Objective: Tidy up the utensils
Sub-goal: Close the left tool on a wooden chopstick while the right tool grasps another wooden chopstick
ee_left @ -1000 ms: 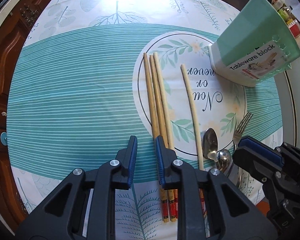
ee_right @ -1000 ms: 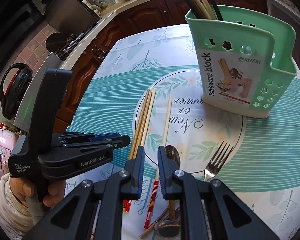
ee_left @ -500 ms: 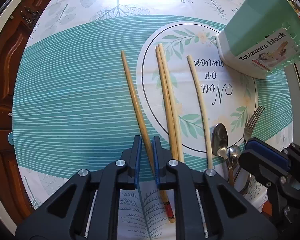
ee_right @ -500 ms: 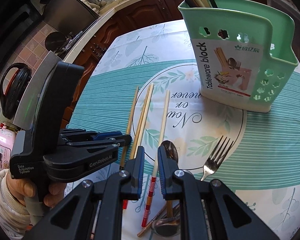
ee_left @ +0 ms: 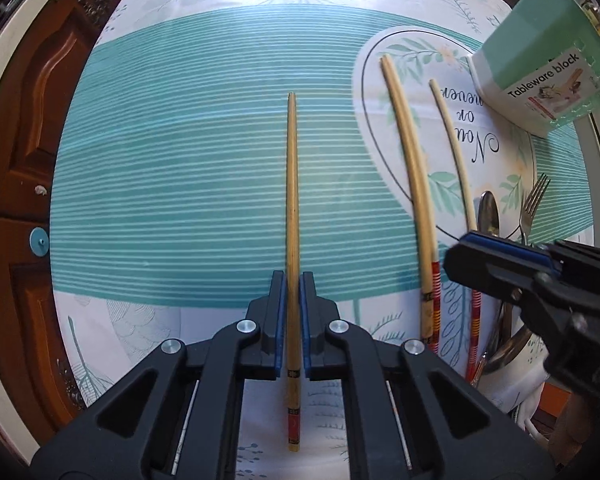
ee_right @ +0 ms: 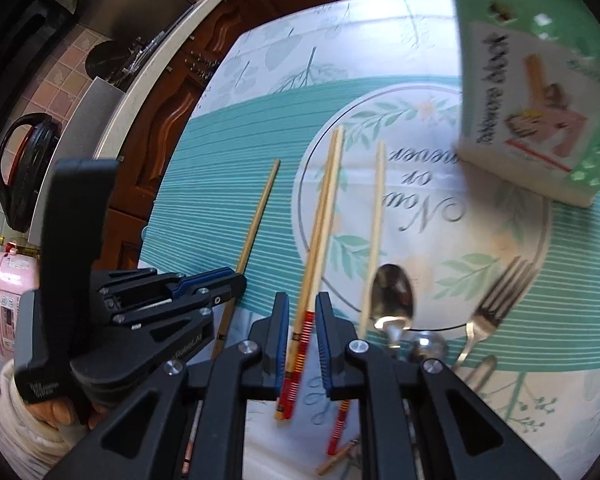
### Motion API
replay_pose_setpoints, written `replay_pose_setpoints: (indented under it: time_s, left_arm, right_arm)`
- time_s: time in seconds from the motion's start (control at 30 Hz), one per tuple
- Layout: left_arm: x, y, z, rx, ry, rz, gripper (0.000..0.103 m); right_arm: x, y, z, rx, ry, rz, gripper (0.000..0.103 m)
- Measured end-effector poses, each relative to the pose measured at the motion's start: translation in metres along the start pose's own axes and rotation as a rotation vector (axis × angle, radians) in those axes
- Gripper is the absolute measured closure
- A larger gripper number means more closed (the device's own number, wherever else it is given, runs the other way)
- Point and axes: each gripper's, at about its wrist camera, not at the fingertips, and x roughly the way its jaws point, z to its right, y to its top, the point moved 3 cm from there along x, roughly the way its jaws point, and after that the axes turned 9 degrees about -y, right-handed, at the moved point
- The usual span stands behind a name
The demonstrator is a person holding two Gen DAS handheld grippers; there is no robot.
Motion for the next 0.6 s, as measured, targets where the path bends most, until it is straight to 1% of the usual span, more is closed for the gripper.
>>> replay_pose_setpoints:
  time_s: [0.13,0.2,0.27,0.37,0.47,0.6]
  left_arm:
    - [0.001,-0.003,-0.003,-0.002,-0.018,0.006,0.099]
    - [0.001,-0.005,-0.004,-0.002,-0.031,0.009,0.099]
    - [-0.001,-0.006,-0.015,-0.001,-0.042,0.01,0.099]
    - [0.0,-0.008,-0.021,0.003,-0.057,0.011,0.099]
    - [-0.001,-0.008,-0.026,0.003,-0.072,0.007,0.099]
    - [-0.012,-0.011,-0.042,0.009,-0.081,-0.007,0.099]
  right_arm:
    - [0.016,0.006,-0.008,0.047,0.031,-0.056,0.09]
    - [0.023,0.008,-0.009,0.076,0.029,-0.077,0.09]
    - [0.029,0.008,-0.008,0.101,0.005,-0.092,0.09]
    - [0.035,0.008,-0.006,0.123,-0.028,-0.111,0.09]
    - [0.037,0.007,-0.006,0.128,-0.067,-0.12,0.09]
    - [0.04,0.009,-0.009,0.114,-0.135,-0.114,0.09]
